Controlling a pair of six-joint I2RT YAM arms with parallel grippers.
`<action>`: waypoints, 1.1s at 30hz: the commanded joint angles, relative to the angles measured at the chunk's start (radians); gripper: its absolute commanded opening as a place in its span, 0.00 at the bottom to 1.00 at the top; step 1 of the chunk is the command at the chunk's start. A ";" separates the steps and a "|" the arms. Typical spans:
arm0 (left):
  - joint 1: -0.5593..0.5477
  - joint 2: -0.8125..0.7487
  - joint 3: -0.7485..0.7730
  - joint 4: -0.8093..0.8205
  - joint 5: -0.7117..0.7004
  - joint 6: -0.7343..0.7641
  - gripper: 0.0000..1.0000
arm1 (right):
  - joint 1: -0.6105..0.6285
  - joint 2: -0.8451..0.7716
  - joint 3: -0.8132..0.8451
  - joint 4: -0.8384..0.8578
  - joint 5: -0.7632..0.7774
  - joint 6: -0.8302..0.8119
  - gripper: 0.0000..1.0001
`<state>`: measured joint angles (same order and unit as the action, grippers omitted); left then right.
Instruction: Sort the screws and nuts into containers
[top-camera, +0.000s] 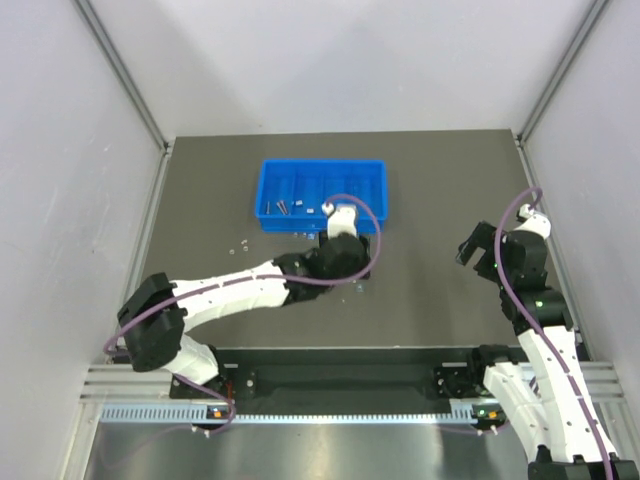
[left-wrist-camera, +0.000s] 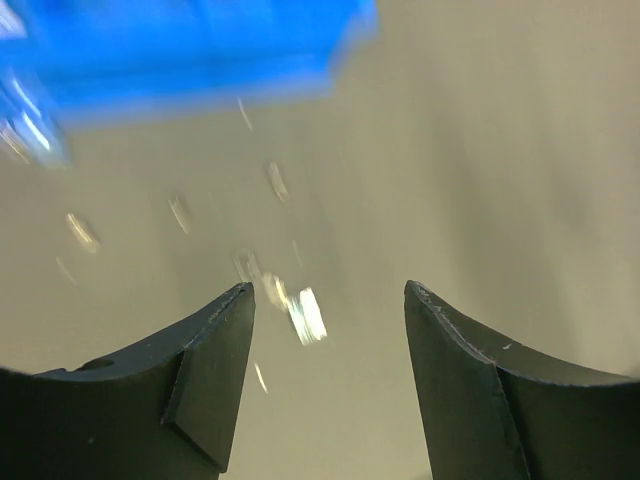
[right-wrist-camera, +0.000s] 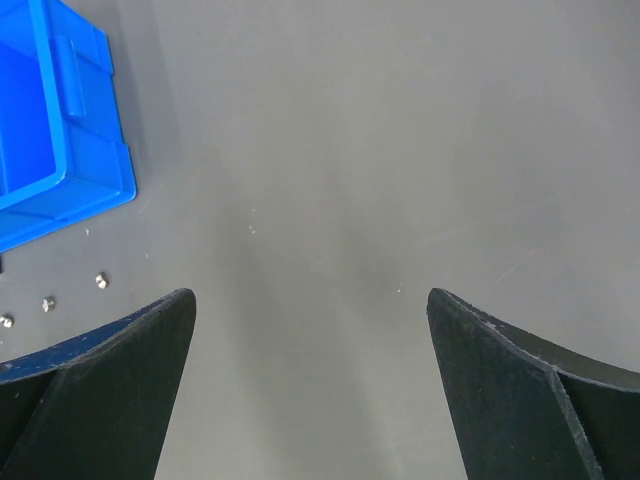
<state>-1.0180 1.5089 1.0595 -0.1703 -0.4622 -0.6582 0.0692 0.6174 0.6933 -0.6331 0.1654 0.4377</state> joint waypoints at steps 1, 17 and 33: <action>-0.066 -0.024 -0.093 -0.095 -0.076 -0.178 0.66 | 0.004 -0.011 -0.005 0.044 -0.001 -0.007 0.99; -0.189 0.276 0.072 -0.201 -0.211 -0.294 0.67 | 0.006 -0.042 0.003 0.024 0.002 -0.004 1.00; -0.192 0.410 0.149 -0.233 -0.305 -0.347 0.66 | 0.006 -0.059 0.023 0.007 0.008 -0.008 1.00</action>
<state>-1.2068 1.8977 1.1595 -0.3794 -0.7155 -0.9855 0.0692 0.5743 0.6933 -0.6388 0.1593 0.4377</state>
